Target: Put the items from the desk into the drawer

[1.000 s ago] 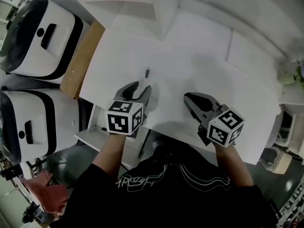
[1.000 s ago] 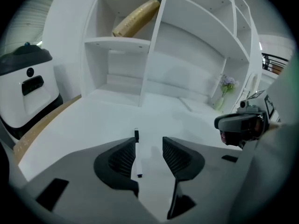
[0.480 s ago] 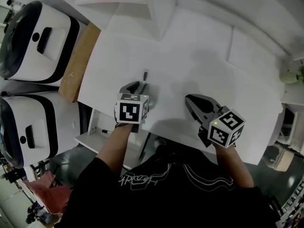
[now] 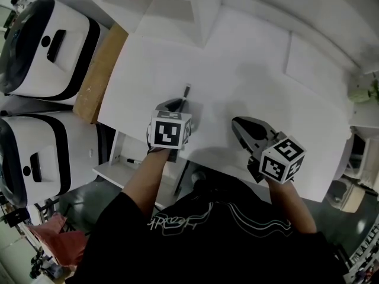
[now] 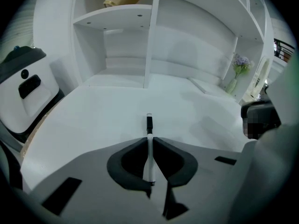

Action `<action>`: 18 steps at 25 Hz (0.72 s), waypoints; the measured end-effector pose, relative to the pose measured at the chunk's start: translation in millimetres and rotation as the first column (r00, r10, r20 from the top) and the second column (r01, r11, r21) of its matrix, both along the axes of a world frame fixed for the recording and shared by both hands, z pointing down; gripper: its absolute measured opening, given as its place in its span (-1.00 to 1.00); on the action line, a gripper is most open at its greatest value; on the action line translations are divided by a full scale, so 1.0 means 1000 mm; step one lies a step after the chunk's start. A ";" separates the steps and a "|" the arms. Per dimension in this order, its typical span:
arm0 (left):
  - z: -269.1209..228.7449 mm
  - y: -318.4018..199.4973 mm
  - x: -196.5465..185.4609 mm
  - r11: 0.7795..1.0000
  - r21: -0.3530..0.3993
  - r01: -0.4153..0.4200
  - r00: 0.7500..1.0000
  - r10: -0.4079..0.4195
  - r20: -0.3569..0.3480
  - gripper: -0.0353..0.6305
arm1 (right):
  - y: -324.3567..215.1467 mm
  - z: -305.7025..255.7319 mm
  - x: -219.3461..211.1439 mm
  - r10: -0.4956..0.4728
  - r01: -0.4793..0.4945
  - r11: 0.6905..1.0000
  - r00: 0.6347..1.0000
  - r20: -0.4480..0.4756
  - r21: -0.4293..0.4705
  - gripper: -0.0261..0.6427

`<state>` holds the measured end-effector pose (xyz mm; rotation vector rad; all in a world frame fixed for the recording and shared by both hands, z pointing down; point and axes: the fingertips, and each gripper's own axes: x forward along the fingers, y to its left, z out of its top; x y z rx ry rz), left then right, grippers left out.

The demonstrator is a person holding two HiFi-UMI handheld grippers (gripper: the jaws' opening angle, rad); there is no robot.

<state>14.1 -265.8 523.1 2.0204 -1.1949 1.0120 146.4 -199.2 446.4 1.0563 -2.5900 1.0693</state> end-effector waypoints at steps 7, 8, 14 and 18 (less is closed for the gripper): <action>-0.046 0.028 -0.013 0.998 0.053 0.032 0.994 -0.026 -0.102 -0.74 | 0.019 -0.013 -0.020 -0.024 0.024 0.999 1.000 -0.002 0.027 -0.78; -0.056 0.034 -0.017 0.997 0.068 0.040 0.993 -0.032 -0.117 -0.74 | 0.024 -0.015 -0.024 -0.032 0.032 0.999 0.999 -0.002 0.032 -0.78; -0.110 0.081 -0.062 0.976 0.165 0.142 0.977 -0.112 -0.179 -0.74 | 0.055 -0.032 -0.063 -0.099 0.099 0.993 0.995 0.003 0.067 -0.78; -0.134 0.120 -0.097 0.955 0.212 0.209 0.968 -0.171 -0.183 -0.74 | 0.080 -0.046 -0.092 -0.152 0.151 0.984 0.988 0.005 0.092 -0.78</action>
